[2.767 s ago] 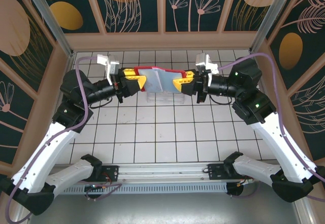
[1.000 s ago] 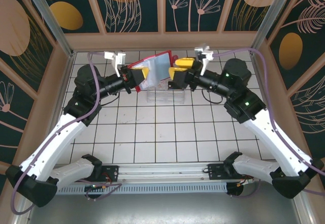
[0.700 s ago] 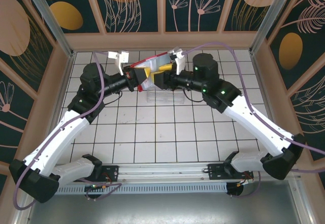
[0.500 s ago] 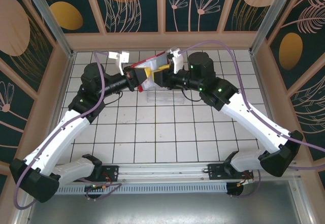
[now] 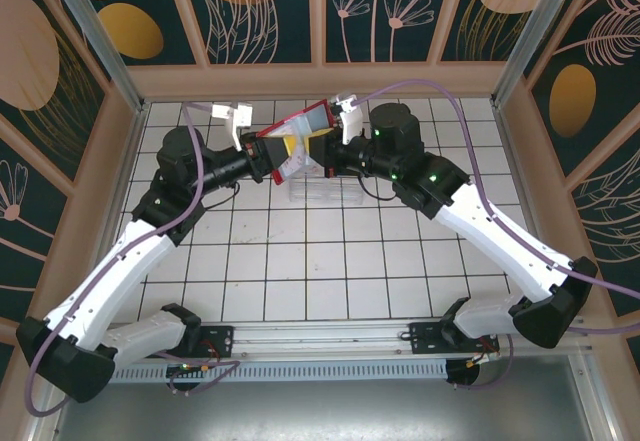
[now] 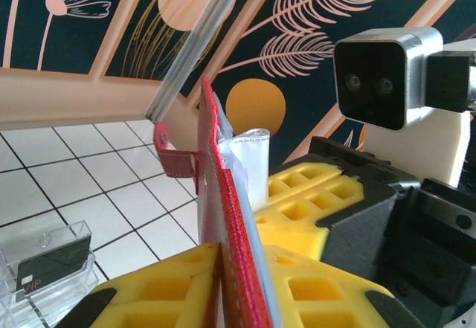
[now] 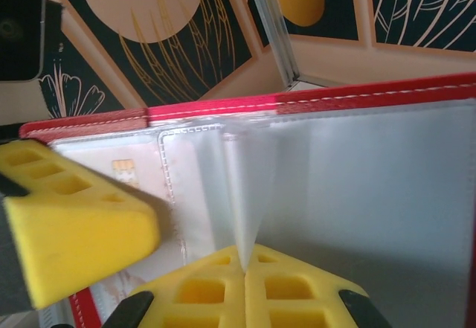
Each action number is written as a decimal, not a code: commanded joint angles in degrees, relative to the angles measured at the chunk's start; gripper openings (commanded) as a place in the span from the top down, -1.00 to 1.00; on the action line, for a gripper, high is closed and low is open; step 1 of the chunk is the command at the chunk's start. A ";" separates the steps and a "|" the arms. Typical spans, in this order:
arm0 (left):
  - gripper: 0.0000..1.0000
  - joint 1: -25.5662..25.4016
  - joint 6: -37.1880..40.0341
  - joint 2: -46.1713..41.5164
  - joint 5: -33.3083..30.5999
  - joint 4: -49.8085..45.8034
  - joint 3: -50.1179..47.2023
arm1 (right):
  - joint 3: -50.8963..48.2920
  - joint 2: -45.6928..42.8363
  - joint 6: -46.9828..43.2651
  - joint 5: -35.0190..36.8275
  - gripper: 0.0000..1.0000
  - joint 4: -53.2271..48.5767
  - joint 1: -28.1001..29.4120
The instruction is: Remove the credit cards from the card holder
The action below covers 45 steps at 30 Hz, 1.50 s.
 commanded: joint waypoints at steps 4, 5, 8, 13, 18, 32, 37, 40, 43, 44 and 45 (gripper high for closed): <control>0.76 -0.36 0.85 -2.87 1.77 1.41 -1.84 | 1.44 -1.51 -0.03 2.07 0.86 0.52 -0.16; 0.80 -0.36 0.93 -3.13 1.70 1.29 -1.86 | 1.47 -1.46 -0.02 2.03 0.86 0.43 -0.16; 0.78 -0.36 1.61 -3.55 1.06 0.72 -1.70 | 1.47 -1.36 -0.14 2.48 0.86 0.18 -0.28; 0.94 -0.35 2.93 -3.95 -1.35 -1.47 -0.86 | 1.24 -2.44 0.87 10.12 0.28 -2.17 -0.82; 0.98 -0.32 3.74 -3.45 -3.12 -3.55 0.12 | -1.49 -6.36 3.00 18.20 0.09 -3.00 -3.06; 1.00 -0.36 4.38 -0.70 -3.42 -6.32 3.04 | -1.19 -2.48 3.10 -30.32 0.14 9.64 -1.16; 1.00 -0.38 4.44 -1.72 1.12 -3.47 2.17 | 1.26 -0.14 1.17 -23.05 0.19 3.25 -1.07; 1.00 -0.36 3.63 -3.34 6.02 0.15 1.10 | 0.48 -1.52 2.86 -19.34 0.32 2.35 -3.88; 1.00 -0.29 4.03 -4.54 9.32 1.36 0.86 | -1.92 -4.43 4.40 -21.69 0.34 5.50 -5.65; 1.00 -0.36 4.37 -4.85 10.61 1.58 0.95 | -2.22 -5.07 4.41 -22.75 0.34 6.14 -5.86; 1.00 -0.36 4.41 -5.09 11.69 1.91 0.97 | -2.24 -5.30 4.52 -24.09 0.35 6.46 -6.04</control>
